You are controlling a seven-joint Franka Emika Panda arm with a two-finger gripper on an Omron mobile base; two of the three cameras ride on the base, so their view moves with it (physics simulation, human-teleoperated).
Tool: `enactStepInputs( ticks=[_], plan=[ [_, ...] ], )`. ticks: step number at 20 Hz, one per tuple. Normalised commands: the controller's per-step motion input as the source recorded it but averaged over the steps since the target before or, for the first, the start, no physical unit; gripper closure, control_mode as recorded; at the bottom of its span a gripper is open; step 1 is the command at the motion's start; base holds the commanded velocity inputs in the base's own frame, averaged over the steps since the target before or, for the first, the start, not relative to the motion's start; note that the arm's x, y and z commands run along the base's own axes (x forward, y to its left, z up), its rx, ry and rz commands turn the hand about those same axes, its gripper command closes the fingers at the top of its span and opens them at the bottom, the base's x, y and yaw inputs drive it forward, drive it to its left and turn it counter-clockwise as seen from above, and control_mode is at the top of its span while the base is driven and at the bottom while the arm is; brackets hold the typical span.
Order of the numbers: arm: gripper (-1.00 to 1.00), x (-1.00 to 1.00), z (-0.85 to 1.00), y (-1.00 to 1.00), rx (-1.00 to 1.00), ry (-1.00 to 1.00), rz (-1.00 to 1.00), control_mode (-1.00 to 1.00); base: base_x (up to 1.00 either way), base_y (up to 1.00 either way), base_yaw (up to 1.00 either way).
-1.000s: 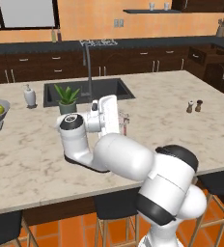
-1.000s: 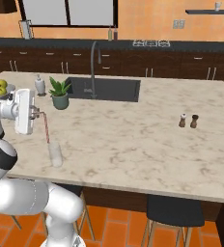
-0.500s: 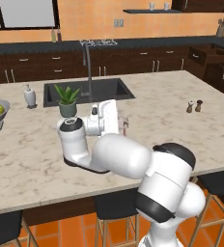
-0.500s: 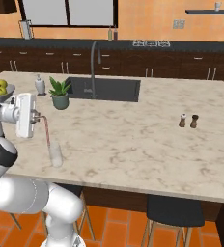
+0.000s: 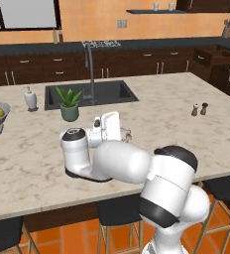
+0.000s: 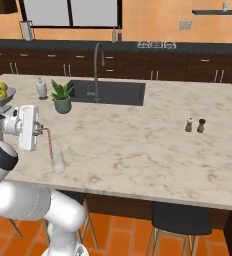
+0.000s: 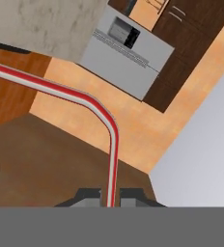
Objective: Take a straw from the drawer in front and place it inside the glass cup on the dining counter.
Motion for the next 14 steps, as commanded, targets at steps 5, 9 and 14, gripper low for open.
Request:
enactStepInputs(
  ticks=[5, 9, 14],
  plan=[
    [1.0, 0.0, -0.3, 0.02, 0.0, 0.0, 0.0, -1.0, 0.0, 0.0, 0.0],
    [1.0, -0.16, -0.26, 0.0, 0.0, 0.0, 0.0, -1.0, 0.0, 0.0, 0.0],
    [1.0, -0.57, 0.03, 0.0, 0.0, -0.01, 0.0, -1.0, 0.0, 0.0, 0.0]
  ],
)
